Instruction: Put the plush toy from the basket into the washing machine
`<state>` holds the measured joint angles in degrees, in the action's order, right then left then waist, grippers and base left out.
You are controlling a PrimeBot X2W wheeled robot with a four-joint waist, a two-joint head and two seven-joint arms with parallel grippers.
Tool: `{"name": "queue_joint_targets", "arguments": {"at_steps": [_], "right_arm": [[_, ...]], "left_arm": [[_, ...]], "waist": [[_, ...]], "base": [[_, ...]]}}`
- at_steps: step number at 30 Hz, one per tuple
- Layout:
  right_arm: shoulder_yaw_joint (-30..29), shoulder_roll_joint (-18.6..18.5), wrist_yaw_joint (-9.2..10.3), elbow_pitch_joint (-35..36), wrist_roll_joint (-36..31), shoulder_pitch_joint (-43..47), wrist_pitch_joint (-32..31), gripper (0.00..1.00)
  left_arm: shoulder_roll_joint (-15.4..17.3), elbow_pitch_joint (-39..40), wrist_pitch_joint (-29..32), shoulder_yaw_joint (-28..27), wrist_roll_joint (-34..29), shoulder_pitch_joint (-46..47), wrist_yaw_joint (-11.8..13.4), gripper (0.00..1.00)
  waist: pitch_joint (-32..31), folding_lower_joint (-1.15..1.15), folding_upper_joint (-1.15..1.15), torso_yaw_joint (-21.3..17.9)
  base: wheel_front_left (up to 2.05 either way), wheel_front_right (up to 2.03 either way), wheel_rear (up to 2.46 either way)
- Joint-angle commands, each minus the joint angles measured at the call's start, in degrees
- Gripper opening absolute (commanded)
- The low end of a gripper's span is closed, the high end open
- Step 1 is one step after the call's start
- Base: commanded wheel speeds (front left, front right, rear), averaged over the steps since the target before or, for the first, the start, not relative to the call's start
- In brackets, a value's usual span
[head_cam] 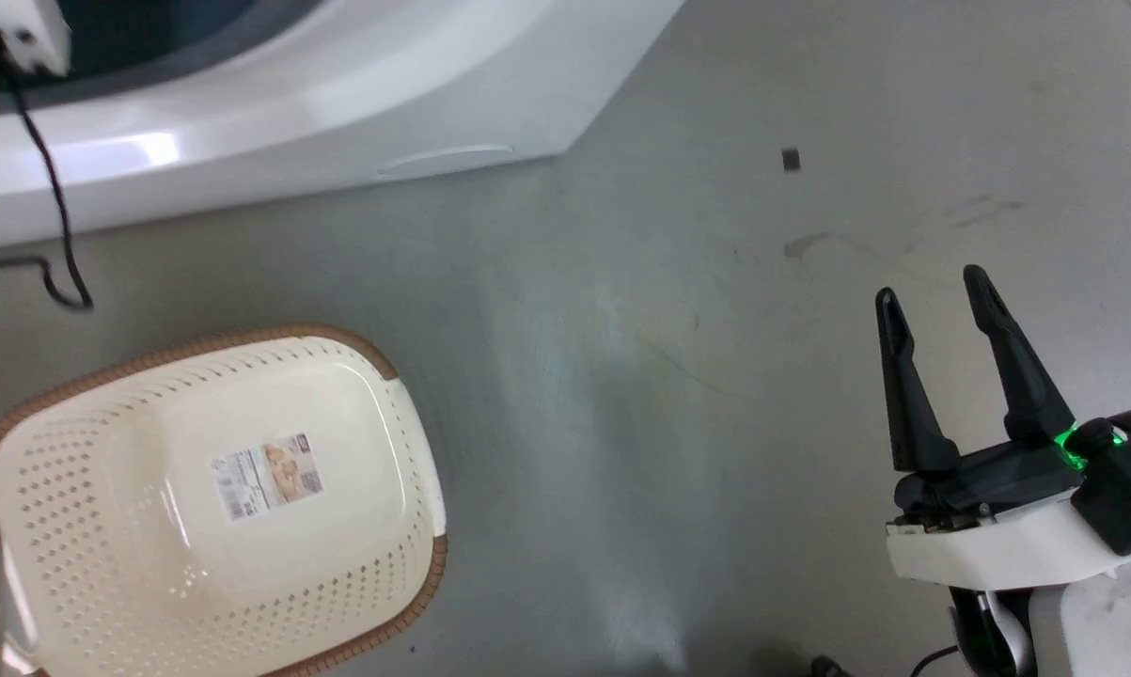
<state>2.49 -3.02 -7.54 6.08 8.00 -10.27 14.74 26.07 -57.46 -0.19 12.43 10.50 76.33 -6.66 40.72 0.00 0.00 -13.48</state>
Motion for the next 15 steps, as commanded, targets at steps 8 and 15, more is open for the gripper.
{"name": "queue_joint_targets", "arguments": {"at_steps": [8,15], "right_arm": [[-1.6,0.1,0.05,-1.0,-2.0,1.6,0.3,1.0],[-3.5,0.1,0.05,-1.0,-3.6,4.7,0.3,1.0]], "left_arm": [[-4.5,-1.0,-9.9,0.0,2.8,-10.5,0.0,1.0],[-8.8,5.8,-14.6,-0.7,4.9,-20.6,0.5,1.0]], "waist": [[-12.6,0.0,0.0,4.7],[-21.2,0.0,0.0,8.9]], "base": [[0.0,0.0,0.0],[0.0,0.0,0.0]]}}
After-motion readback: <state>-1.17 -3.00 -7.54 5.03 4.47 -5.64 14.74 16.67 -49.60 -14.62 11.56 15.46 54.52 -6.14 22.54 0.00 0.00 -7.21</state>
